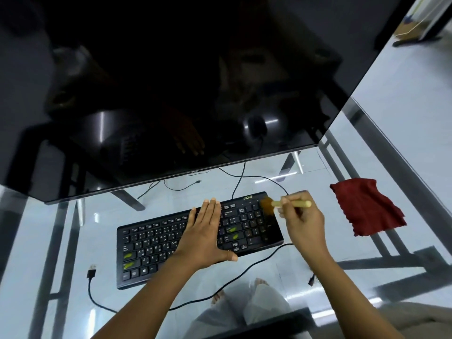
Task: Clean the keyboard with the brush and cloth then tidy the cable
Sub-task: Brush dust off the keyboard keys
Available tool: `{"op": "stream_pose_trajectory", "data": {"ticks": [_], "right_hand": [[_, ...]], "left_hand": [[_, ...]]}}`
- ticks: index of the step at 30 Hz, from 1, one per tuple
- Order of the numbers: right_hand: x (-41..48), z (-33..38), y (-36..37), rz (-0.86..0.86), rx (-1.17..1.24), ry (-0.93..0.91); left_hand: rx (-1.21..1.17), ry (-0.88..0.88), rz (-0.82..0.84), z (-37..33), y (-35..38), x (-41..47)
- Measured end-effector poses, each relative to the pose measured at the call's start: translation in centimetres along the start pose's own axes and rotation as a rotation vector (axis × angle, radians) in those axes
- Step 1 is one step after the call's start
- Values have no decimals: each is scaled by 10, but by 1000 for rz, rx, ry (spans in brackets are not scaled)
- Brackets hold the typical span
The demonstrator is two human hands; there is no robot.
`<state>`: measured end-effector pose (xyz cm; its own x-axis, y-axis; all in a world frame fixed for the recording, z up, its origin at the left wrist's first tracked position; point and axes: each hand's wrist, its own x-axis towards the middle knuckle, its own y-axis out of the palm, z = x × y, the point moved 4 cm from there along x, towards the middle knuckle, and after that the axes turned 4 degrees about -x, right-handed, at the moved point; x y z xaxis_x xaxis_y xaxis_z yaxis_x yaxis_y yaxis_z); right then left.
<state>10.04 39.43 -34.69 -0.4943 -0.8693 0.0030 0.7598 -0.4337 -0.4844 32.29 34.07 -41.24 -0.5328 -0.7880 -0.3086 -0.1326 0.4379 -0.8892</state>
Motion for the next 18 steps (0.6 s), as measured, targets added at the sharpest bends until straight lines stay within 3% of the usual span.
{"op": "stream_pose_trajectory", "data": {"ticks": [3,5,7,10,11,14,16,18], "right_hand": [[4,3,20,241,3,81],[10,3,22,132,-112,8],[15,6,20,50,-46,17],[12,11,38,249,5,52],[10,15,39,245,-22,29],[15,16,25,31,23,30],[14,10,27,184,49,66],[8,3,29,295,-87,62]], "left_hand": [[9,1,0,1,1,-1],[10,4,2,1,0,-1],[-1,17,-16,0,-2,-2],[-12,54,-73,-2,-4,-8],[-18,57,-93,-2,-4,-11],[-24,36,-112,2,-3,-15],[-16,25,-104,5,-4,-16],[-21,20,-94,7,-4,-17]]}}
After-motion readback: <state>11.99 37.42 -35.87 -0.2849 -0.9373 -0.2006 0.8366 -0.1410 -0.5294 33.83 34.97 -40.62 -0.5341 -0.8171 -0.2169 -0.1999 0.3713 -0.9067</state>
